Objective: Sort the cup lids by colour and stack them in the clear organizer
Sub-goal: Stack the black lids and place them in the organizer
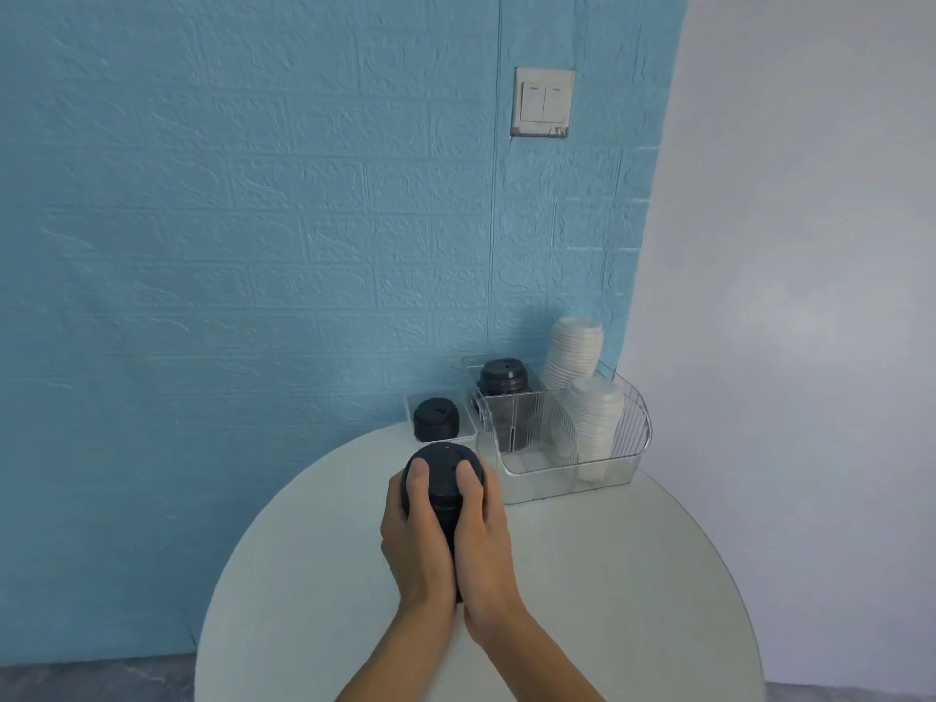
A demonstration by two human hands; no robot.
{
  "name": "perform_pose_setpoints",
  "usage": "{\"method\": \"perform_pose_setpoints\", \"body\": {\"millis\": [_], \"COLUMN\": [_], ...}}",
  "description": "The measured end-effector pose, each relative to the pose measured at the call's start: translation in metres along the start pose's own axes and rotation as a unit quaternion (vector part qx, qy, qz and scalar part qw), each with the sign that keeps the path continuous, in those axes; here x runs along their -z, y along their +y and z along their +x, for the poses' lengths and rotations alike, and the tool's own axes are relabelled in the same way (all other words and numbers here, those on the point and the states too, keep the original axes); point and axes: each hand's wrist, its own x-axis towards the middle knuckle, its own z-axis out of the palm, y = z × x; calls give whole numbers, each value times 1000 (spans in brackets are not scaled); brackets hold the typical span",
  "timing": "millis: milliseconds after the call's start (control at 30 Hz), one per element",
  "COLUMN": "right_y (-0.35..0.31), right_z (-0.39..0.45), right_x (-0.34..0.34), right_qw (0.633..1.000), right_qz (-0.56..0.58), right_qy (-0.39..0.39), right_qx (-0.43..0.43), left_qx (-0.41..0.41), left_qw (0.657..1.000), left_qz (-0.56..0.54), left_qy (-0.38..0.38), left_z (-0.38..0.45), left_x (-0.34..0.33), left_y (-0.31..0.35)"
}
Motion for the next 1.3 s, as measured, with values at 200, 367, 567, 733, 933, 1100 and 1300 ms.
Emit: {"method": "perform_pose_setpoints", "body": {"millis": [200,367,567,733,933,1100,1300], "right_y": [-53,-97,-100,-83,-74,-57,-27], "right_z": [38,83,123,141,154,164,190], "right_x": [11,30,52,65,74,78,86], "right_qw": [997,992,989,988,990,992,996], "right_qz": [-11,-46,-33,-36,-36,-44,-44], "right_qy": [22,56,106,127,119,102,79], "right_qx": [79,102,94,83,71,51,20], "left_qx": [-42,-58,-6,-21,-28,-22,-33], "left_qw": [997,994,987,987,988,990,990], "left_qz": [-50,-45,24,56,75,76,79], "left_qy": [-34,-87,-160,-151,-133,-116,-113], "left_z": [11,31,55,55,53,62,67], "left_x": [-49,-106,-147,-160,-167,-170,-169], "left_y": [42,66,53,39,28,10,-4]}}
